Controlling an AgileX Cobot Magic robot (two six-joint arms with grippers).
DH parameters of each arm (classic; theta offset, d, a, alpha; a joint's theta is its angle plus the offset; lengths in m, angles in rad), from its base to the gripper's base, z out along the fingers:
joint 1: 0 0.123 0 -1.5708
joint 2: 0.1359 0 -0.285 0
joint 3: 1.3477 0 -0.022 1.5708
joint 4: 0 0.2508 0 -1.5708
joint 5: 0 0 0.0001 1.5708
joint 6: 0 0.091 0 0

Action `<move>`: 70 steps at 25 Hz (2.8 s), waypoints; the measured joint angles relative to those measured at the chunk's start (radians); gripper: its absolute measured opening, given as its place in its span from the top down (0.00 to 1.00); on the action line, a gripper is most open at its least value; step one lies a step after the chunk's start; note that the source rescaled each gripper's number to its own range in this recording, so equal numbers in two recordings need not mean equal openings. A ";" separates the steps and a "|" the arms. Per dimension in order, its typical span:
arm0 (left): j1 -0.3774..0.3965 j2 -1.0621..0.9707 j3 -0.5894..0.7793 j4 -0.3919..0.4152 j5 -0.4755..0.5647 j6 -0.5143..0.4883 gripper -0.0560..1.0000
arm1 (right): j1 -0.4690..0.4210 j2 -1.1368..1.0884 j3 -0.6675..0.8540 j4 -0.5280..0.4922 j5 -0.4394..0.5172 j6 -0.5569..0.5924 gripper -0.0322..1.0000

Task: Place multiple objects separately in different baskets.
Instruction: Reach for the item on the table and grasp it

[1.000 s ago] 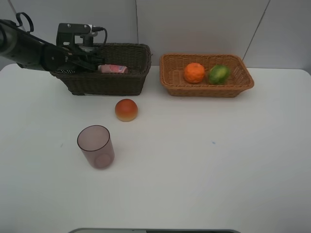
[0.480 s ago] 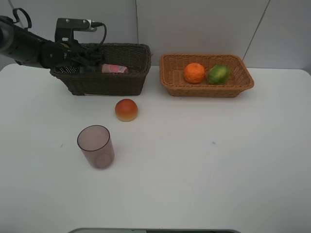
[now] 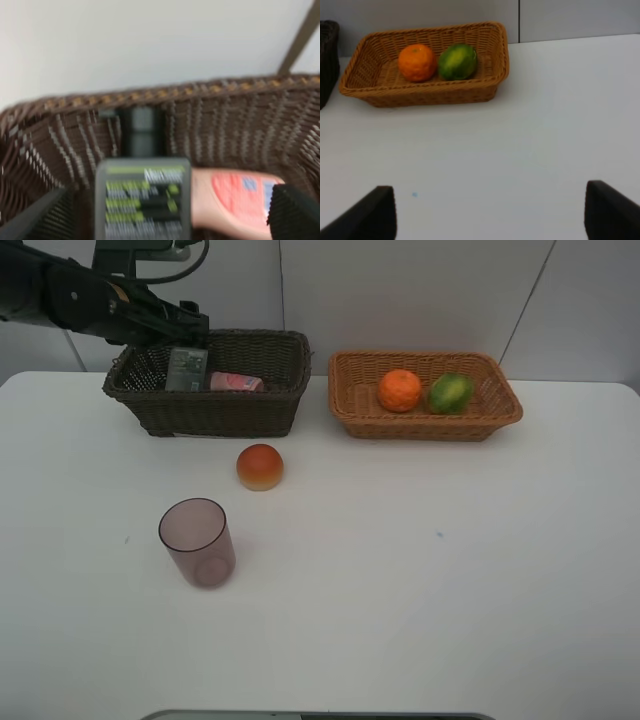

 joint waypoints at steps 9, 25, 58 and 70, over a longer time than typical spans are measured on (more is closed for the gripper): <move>-0.099 -0.210 -0.002 -0.001 0.459 -0.003 0.01 | 0.000 0.000 0.000 0.000 0.000 0.000 0.24; -0.121 -0.438 -0.002 -0.046 1.106 0.001 0.01 | 0.000 0.000 0.000 0.000 0.000 0.000 0.24; -0.396 -0.552 0.122 -0.033 1.252 0.105 0.00 | 0.000 0.000 0.000 -0.001 0.000 0.000 0.24; -0.396 -0.494 0.319 0.075 0.912 0.046 0.00 | 0.000 0.000 0.000 0.000 0.000 0.000 0.24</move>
